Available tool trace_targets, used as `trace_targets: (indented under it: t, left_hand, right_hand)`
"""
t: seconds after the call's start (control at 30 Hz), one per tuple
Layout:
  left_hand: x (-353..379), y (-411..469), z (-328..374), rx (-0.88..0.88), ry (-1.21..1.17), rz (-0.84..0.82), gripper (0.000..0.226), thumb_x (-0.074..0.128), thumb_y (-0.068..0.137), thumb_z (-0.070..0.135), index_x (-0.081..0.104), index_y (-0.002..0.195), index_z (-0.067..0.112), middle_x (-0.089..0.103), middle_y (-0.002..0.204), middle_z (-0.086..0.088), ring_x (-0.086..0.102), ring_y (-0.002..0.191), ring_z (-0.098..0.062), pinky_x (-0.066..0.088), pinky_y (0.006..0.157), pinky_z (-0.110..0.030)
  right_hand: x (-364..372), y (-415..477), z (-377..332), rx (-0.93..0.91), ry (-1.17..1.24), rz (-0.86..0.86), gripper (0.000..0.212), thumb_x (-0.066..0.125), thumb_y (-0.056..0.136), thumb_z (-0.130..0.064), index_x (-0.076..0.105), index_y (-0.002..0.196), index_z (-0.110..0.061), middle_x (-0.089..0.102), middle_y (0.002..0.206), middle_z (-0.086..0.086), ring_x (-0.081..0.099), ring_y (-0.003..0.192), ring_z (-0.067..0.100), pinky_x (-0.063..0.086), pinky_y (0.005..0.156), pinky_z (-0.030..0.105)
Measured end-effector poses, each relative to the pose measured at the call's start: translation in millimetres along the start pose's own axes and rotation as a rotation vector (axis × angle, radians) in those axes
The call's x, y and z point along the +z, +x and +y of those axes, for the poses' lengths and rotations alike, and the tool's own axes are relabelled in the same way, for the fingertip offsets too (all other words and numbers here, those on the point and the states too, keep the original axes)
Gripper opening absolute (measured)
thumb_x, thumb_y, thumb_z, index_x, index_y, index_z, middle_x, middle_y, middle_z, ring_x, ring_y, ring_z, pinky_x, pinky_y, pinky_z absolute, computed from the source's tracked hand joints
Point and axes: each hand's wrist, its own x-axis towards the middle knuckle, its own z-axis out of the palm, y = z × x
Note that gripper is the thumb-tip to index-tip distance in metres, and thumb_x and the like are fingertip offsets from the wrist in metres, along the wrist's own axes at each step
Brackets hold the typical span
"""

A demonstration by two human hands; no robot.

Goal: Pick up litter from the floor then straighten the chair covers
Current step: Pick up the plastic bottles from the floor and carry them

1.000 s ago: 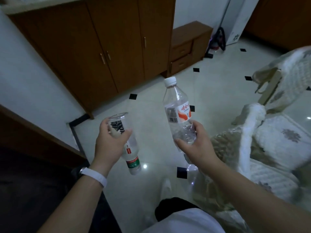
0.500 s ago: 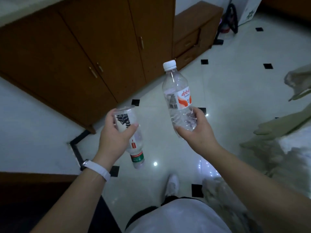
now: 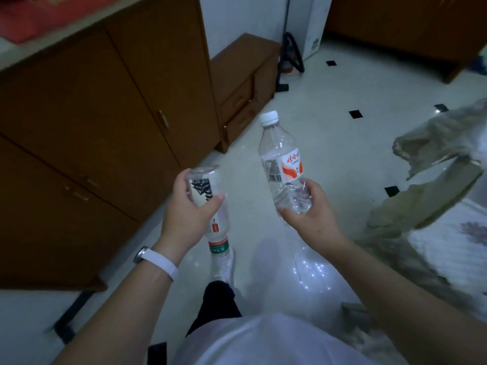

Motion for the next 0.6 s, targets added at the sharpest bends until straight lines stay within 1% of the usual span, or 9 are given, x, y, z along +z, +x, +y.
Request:
trace_targets:
  t: [0.07, 0.17, 0.23, 0.27, 0.33, 0.4, 0.47, 0.53, 0.6]
  left_hand:
    - [-0.6, 43.3, 4.0, 0.044, 0.016, -0.059, 0.068, 0.079, 0.081, 0.020, 0.041, 0.137, 0.026, 0.061, 0.107, 0.026, 0.059, 0.090, 0.017, 0.048, 0.077, -0.019]
    - [-3.3, 114.2, 16.1, 0.094, 0.015, -0.119, 0.064, 0.079, 0.080, 0.017, 0.043, 0.130, 0.031, 0.061, 0.105, 0.025, 0.059, 0.087, 0.018, 0.047, 0.076, -0.018]
    - [-2.0, 160.2, 27.8, 0.120, 0.011, -0.167, 0.059, 0.079, 0.080, 0.015, 0.044, 0.120, 0.039, 0.063, 0.102, 0.023, 0.060, 0.084, 0.017, 0.048, 0.074, -0.019]
    - [-0.6, 181.6, 33.4, 0.129, 0.002, -0.194, 0.057, 0.079, 0.079, 0.015, 0.045, 0.115, 0.044, 0.064, 0.101, 0.022, 0.061, 0.085, 0.014, 0.049, 0.074, -0.020]
    - [3.4, 224.3, 46.2, 0.159, -0.025, -0.243, 0.055, 0.079, 0.079, 0.015, 0.047, 0.110, 0.048, 0.066, 0.101, 0.021, 0.064, 0.088, 0.008, 0.051, 0.075, -0.021]
    - [9.3, 263.8, 59.4, 0.204, -0.015, -0.295, 0.057, 0.079, 0.079, 0.016, 0.045, 0.115, 0.044, 0.065, 0.102, 0.021, 0.063, 0.087, 0.010, 0.049, 0.073, -0.017]
    - [19.1, 295.0, 72.2, 0.242, -0.003, -0.339, 0.058, 0.079, 0.079, 0.016, 0.044, 0.119, 0.039, 0.063, 0.104, 0.021, 0.062, 0.086, 0.012, 0.048, 0.070, -0.010]
    - [32.0, 320.8, 80.3, 0.265, -0.012, -0.372, 0.057, 0.078, 0.080, 0.015, 0.045, 0.120, 0.037, 0.063, 0.104, 0.021, 0.062, 0.086, 0.012, 0.047, 0.068, -0.007]
    - [47.7, 345.6, 85.6, 0.266, -0.036, -0.412, 0.056, 0.078, 0.080, 0.013, 0.046, 0.121, 0.034, 0.063, 0.104, 0.020, 0.062, 0.086, 0.012, 0.048, 0.069, -0.007]
  right_hand:
    - [9.2, 31.2, -8.2, 0.006, -0.006, 0.048, 0.051, 0.079, 0.075, -0.024, 0.044, 0.103, -0.047, 0.054, 0.105, -0.024, 0.053, 0.097, -0.015, 0.040, 0.078, 0.013]
    - [23.1, 80.9, -26.0, 0.008, -0.008, 0.106, 0.047, 0.078, 0.072, -0.032, 0.048, 0.106, -0.045, 0.061, 0.107, -0.014, 0.060, 0.101, 0.005, 0.050, 0.087, 0.031]
    - [28.6, 112.7, -41.5, 0.004, -0.018, 0.141, 0.046, 0.077, 0.071, -0.033, 0.049, 0.105, -0.046, 0.062, 0.104, -0.011, 0.063, 0.096, 0.011, 0.054, 0.085, 0.038]
    - [30.8, 127.5, -50.2, 0.009, -0.020, 0.159, 0.044, 0.078, 0.073, -0.030, 0.050, 0.103, -0.045, 0.062, 0.102, -0.010, 0.064, 0.090, 0.014, 0.056, 0.080, 0.037]
    - [33.4, 156.0, -68.7, 0.014, 0.010, 0.229, 0.038, 0.077, 0.077, -0.020, 0.051, 0.101, -0.036, 0.062, 0.093, -0.007, 0.064, 0.073, 0.022, 0.055, 0.063, 0.030]
    - [36.5, 181.7, -79.5, 0.017, 0.055, 0.273, 0.035, 0.076, 0.079, -0.017, 0.052, 0.100, -0.032, 0.063, 0.090, -0.003, 0.063, 0.067, 0.020, 0.053, 0.052, 0.025]
    - [38.1, 201.4, -83.7, 0.050, 0.078, 0.310, 0.042, 0.078, 0.077, -0.025, 0.051, 0.104, -0.041, 0.064, 0.097, -0.005, 0.068, 0.075, 0.015, 0.058, 0.058, 0.030]
    - [36.7, 219.1, -84.3, 0.085, 0.082, 0.350, 0.048, 0.078, 0.075, -0.036, 0.049, 0.112, -0.043, 0.063, 0.105, -0.006, 0.068, 0.084, 0.014, 0.060, 0.068, 0.034]
    - [31.9, 238.9, -84.5, 0.089, 0.060, 0.398, 0.047, 0.079, 0.076, -0.035, 0.050, 0.113, -0.038, 0.063, 0.105, -0.006, 0.065, 0.091, 0.008, 0.055, 0.075, 0.026]
